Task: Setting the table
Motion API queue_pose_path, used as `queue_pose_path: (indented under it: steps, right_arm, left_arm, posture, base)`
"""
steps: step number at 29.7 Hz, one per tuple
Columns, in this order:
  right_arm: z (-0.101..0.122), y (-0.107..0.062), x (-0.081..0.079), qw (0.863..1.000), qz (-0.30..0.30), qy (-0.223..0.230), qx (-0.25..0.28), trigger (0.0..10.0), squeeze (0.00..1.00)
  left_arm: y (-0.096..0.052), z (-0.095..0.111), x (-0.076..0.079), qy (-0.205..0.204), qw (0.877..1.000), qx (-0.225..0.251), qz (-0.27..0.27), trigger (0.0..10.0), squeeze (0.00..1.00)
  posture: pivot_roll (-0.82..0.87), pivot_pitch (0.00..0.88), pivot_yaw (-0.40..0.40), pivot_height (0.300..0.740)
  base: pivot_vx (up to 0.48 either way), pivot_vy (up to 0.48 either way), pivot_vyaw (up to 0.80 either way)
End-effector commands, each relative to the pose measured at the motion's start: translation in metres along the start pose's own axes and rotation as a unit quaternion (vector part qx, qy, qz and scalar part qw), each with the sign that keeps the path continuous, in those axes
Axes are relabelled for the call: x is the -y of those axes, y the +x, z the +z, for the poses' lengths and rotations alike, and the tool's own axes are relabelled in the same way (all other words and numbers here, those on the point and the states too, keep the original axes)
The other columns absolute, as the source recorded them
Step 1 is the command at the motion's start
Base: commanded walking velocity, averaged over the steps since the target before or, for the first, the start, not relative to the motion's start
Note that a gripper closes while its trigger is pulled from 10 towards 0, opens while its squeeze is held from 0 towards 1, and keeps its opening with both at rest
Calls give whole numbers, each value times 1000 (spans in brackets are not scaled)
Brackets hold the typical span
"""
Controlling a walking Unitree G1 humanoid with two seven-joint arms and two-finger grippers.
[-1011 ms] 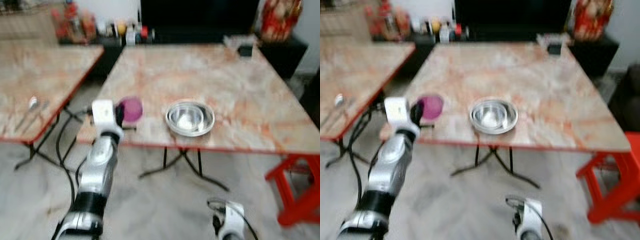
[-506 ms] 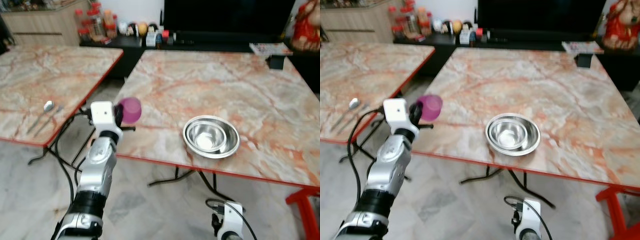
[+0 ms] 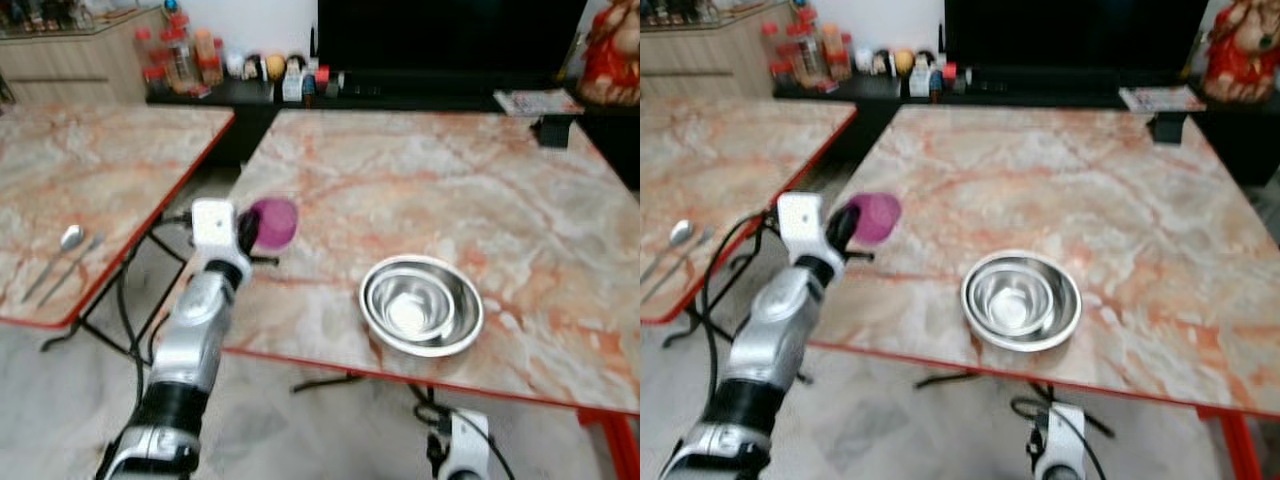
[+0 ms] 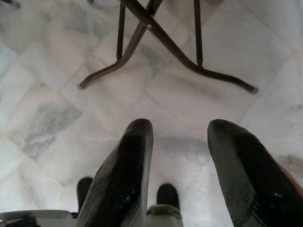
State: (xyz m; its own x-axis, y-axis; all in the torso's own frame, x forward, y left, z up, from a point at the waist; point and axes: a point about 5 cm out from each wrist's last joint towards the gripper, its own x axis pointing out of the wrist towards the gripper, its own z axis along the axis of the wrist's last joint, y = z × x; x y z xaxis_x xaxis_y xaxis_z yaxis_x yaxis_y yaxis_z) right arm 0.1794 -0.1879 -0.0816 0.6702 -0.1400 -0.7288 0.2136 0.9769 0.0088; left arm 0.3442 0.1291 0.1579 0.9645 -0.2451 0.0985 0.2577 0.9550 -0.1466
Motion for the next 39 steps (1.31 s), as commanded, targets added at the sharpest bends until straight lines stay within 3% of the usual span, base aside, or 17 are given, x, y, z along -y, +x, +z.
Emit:
queue_pose_path:
  steps: [1, 2, 5, 7, 13, 15, 17, 20, 26, 32, 39]
  right_arm:
    - [-4, -1, 1, 1000, -3, 0, -8, 10000, 0]
    - [-4, -1, 1, 1000, -3, 1, -8, 10000, 0]
    - [-5, -1, 0, 1000, -3, 3, -9, 10000, 0]
    - [-7, -2, 0, 1000, -4, 4, -12, 10000, 0]
    - [-11, -3, -1, 1000, -6, 4, -16, 10000, 0]
    - [-12, -4, 0, 1000, -8, 6, -18, 10000, 0]
    - [-15, -5, 0, 1000, -11, 9, -21, 10000, 0]
    - [-17, -5, 2, 1000, -15, 14, -22, 10000, 0]
    - [-20, -7, 4, 999, -20, 17, -26, 10000, 0]
    - [-21, -8, 6, 999, -26, 24, -25, 10000, 0]
    - [-23, -8, 8, 999, -29, 27, -25, 10000, 0]
  left_arm:
    - [0, 3, 1, 3, 1000, -25, -15, 10000, 0]
    - [0, 1, 1, 30, 998, -47, -30, 10000, 0]
    - [0, -1, 2, 42, 996, -65, -50, 10000, 0]
    - [-1, 5, 8, 59, 991, -72, -93, 10000, 0]
    - [5, 8, 9, 95, 985, -103, -98, 10000, 0]
    - [8, 5, 13, 106, 980, -124, -113, 10000, 0]
    - [9, -5, 18, 131, 967, -168, -141, 10000, 0]
    - [12, -12, 23, 131, 960, -189, -160, 10000, 0]
    - [20, -19, 39, 147, 948, -210, -190, 10000, 0]
    - [27, -17, 46, 158, 945, -211, -194, 10000, 0]
    - [30, -13, 45, 171, 942, -211, -195, 10000, 0]
  posture:
    - [5, 0, 38, 740]
    - [5, 0, 41, 740]
    - [4, 0, 43, 740]
    - [5, 0, 51, 740]
    - [5, 0, 64, 740]
    - [0, 0, 73, 740]
    - [-8, 0, 82, 740]
    - [-16, 0, 88, 740]
    - [-20, 0, 89, 740]
    - [-31, 0, 94, 740]
    - [-25, 0, 90, 740]
  base:
    - [0, 0, 0]
    - [0, 0, 0]
    - [0, 0, 0]
    - [0, 0, 0]
    - [0, 0, 0]
    - [0, 0, 0]
    - [0, 0, 0]
    - [0, 0, 0]
    - [0, 0, 0]
    - [0, 0, 0]
    - [0, 0, 0]
